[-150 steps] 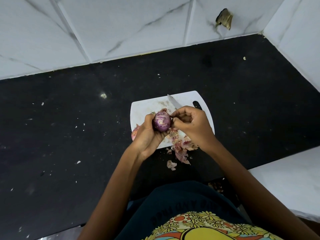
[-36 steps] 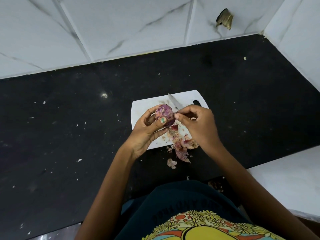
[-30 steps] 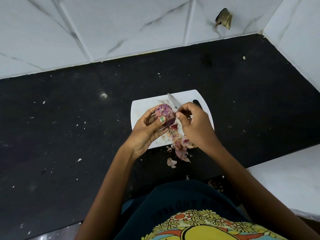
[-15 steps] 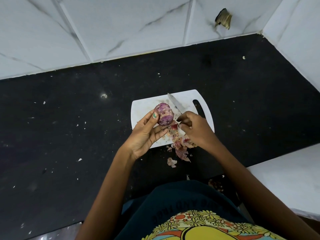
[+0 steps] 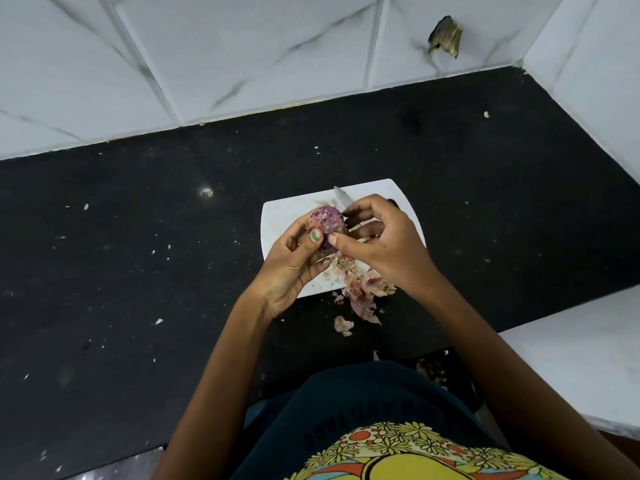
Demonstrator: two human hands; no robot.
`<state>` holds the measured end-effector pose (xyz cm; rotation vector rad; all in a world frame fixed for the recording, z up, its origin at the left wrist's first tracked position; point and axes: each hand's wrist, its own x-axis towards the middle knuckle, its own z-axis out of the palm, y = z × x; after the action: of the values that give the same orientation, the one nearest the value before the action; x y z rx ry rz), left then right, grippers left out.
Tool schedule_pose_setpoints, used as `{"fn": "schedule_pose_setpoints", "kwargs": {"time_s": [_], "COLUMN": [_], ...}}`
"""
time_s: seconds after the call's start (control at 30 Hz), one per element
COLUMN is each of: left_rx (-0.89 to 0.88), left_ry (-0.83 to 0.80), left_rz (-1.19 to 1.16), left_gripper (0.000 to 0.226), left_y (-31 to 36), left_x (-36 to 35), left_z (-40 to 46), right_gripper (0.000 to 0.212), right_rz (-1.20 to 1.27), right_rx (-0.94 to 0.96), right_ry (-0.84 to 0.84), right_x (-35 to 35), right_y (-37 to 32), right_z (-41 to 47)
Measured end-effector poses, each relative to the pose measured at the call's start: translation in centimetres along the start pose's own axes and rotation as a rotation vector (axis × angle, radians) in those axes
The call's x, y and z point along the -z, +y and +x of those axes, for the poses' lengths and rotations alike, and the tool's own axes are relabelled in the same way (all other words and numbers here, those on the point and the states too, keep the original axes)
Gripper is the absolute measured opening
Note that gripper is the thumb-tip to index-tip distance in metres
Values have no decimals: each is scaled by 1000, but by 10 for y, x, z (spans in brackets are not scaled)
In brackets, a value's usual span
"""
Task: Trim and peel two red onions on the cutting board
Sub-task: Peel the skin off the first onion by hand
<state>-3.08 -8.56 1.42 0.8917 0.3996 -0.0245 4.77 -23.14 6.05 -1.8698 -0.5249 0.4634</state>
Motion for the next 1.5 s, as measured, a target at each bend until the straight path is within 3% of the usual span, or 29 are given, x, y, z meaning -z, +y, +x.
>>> {"fn": "schedule_pose_setpoints", "kwargs": {"time_s": [0.37,0.57,0.9,1.07,1.23,1.5], "left_rx": [-4,-29,2,12,9,-50], "left_ry": [21,28,79,120,133,187], "left_rz": [29,70,126,159,149,165], "left_gripper": [83,83,93,84,62,65], "left_y": [1,3,-1,-1,-1,-2], "left_x": [-1,0,-1,-3,-8,-10], "left_z": [0,1,2,3,2,4], "right_gripper": [21,29,11,9,27,14], "right_rz": [44,41,39,-46,-151,-221], "right_rx": [-9,5,29,199,349,520], "right_ry": [9,-5,39,116,86,225], "right_x": [2,1,0,-1,-9,-18], "right_y": [-1,1,7,8,12,19], "right_z": [6,5,7,1,0,-1]}}
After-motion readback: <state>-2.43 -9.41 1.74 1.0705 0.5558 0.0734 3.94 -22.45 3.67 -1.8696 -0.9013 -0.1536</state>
